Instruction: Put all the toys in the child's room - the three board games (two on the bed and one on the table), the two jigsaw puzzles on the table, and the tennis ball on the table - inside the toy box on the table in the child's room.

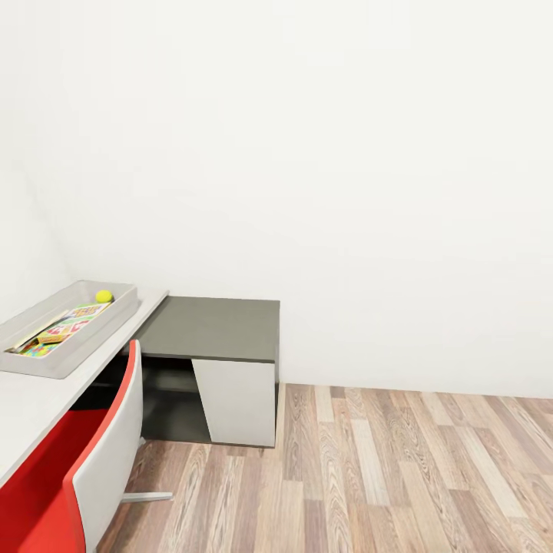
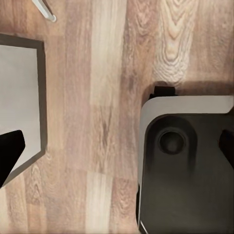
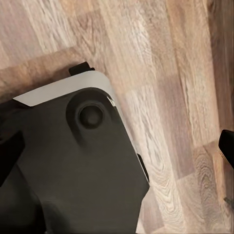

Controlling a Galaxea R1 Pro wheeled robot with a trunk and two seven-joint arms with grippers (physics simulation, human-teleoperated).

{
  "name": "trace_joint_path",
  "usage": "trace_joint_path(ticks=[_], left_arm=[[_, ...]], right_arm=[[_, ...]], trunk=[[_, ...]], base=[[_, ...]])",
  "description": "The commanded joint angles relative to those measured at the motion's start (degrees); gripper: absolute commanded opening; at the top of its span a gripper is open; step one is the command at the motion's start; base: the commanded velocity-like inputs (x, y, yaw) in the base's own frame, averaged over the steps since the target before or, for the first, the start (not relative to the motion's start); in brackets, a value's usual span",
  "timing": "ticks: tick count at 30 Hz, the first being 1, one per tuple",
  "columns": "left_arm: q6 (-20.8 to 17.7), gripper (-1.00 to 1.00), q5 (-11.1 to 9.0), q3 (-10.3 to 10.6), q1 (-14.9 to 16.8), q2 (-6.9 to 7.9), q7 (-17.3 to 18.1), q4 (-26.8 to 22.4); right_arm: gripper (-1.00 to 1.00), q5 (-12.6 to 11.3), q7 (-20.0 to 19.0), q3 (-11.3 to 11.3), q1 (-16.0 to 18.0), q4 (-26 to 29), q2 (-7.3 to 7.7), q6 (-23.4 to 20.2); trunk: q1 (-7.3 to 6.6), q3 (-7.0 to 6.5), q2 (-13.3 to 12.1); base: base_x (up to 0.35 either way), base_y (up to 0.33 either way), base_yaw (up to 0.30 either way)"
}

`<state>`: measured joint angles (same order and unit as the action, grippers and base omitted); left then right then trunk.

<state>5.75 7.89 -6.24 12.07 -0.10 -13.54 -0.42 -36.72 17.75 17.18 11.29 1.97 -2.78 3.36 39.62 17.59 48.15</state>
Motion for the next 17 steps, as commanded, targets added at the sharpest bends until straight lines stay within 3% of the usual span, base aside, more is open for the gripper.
trace_joint_path(ticks=[1,17], left_arm=[[0.20,1.00,0.61,-0.49,0.03,0.01,-0.20,0.07],[0.19,1.00,0.64,-0.53,-0.03,0.10,-0.16,0.07]], right_arm=[[1.00,-0.59,0.17,0.44,0.00,-0.01,0.08,0.22],[1.00,-0.29,0.18,0.46,-0.08,0.04,0.41,0.24]], trunk=[[0.01,0.07,0.05],[0.01,0.07,0.05]], base=[[0.000,0.000,0.000],[0.000,0.000,0.000]])
